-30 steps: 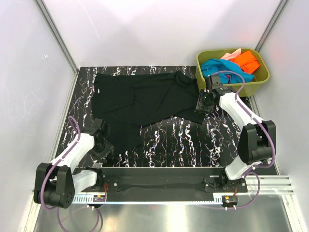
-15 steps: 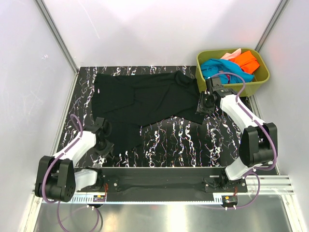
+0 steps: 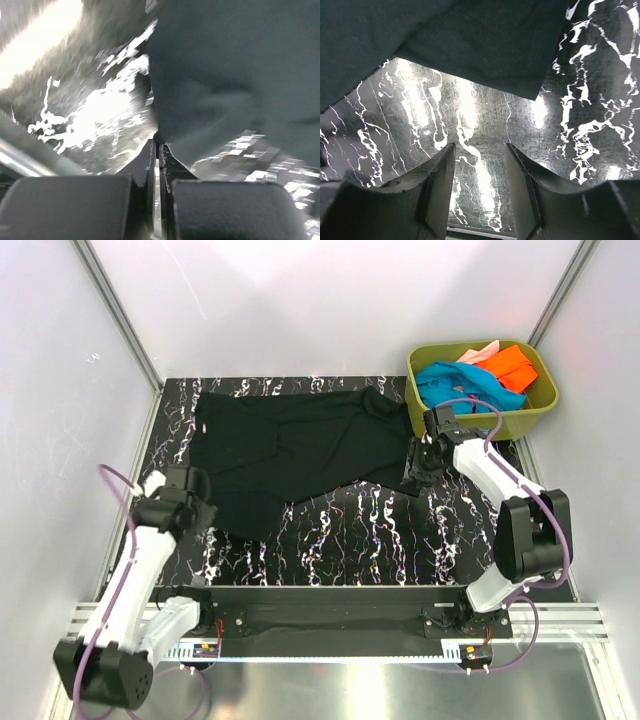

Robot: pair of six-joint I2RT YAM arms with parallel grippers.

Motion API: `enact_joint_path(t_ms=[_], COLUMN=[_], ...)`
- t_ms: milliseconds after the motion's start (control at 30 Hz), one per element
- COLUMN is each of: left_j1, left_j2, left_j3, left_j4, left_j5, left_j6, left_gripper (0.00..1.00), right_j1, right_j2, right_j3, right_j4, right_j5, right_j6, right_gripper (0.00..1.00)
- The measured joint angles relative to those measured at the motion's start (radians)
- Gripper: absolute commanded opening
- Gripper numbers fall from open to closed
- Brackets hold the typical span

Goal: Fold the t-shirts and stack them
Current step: Flatten the tshirt out

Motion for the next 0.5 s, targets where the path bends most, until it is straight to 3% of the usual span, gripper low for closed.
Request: enact_joint_path(t_ms=[367,500], left_j1=[0.021,0.036], left_j2=[-0.079,-0.085], left_j3=[0.14,0.311], left_j4=[-0.127,-0.166], left_j5=[-0.112,-0.214], left_j6=[0.051,0.12], left_gripper=[0.0,0.0], right_j1=[0.007,0.007], right_j2=[0.121,0.122], right_j3=[-0.014,-0.018], right_j4=[0.023,0.035], right_j5=[-0.002,-0.008], right_j6=[0.043,0.06], right_gripper=[0.51,0.53])
